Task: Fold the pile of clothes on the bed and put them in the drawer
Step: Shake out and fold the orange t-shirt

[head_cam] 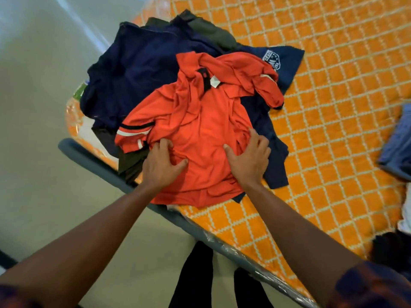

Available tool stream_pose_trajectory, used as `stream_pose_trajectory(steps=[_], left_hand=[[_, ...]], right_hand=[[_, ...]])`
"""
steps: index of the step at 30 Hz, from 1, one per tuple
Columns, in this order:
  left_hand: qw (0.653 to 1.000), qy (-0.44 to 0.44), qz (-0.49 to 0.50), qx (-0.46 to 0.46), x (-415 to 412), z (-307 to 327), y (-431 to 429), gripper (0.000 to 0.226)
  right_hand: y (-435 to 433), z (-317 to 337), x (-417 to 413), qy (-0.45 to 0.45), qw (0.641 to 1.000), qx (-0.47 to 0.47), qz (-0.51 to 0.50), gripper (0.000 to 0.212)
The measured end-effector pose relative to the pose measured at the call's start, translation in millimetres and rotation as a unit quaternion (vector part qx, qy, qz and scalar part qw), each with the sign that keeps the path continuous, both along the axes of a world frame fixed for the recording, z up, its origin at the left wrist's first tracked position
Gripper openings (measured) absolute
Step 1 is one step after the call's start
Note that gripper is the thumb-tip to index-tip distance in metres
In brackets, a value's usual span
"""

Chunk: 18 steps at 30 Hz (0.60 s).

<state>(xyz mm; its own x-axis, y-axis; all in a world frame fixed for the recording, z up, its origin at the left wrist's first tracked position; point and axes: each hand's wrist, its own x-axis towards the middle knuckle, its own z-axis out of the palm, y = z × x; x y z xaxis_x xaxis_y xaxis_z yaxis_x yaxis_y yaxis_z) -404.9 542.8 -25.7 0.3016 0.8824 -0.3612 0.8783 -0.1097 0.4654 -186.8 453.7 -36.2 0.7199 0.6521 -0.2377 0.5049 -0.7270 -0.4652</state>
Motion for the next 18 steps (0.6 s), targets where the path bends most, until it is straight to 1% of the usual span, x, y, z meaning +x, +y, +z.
stream_pose_trajectory(steps=[1,2,4,6,8,9,11,12,14,15,16,18], left_hand=[[1.000,0.007,0.002,0.014,1,-4,-5,0.061],[1.000,0.008,0.008,0.027,2,-6,-11,0.064],[0.999,-0.008,0.035,0.040,4,-10,-20,0.064],[0.996,-0.040,0.072,0.045,6,-10,-24,0.055],[0.990,-0.075,0.090,0.085,7,-6,-20,0.046],[0.986,-0.085,0.079,0.119,8,-3,-15,0.042],[0.978,-0.079,0.029,0.192,10,6,2,0.040],[0.972,-0.069,0.003,0.223,12,12,14,0.041],[0.960,-0.042,-0.051,0.272,21,20,42,0.047],[0.956,-0.023,-0.075,0.283,27,23,57,0.053],[0.958,-0.003,-0.090,0.273,35,26,72,0.061],[0.977,0.044,-0.075,0.195,52,28,96,0.072]], right_hand=[[-3,-2,4,0.037,0.998,-0.008,-0.042,0.075],[-6,-3,8,0.076,0.995,-0.004,-0.071,0.067],[-12,-4,13,0.112,0.989,0.044,-0.086,0.046],[-15,-1,13,0.098,0.985,0.119,-0.078,0.034],[-15,8,9,0.081,0.977,0.183,-0.072,0.027],[-15,12,9,0.068,0.975,0.200,-0.070,0.024],[-13,15,13,0.020,0.976,0.207,-0.059,0.016],[-9,16,16,0.000,0.978,0.205,-0.046,0.017],[9,18,25,-0.011,0.976,0.215,0.004,0.032],[25,19,29,-0.016,0.975,0.218,0.051,0.040],[45,19,35,-0.024,0.972,0.210,0.101,0.048],[91,20,47,-0.051,0.969,0.169,0.172,0.061]])
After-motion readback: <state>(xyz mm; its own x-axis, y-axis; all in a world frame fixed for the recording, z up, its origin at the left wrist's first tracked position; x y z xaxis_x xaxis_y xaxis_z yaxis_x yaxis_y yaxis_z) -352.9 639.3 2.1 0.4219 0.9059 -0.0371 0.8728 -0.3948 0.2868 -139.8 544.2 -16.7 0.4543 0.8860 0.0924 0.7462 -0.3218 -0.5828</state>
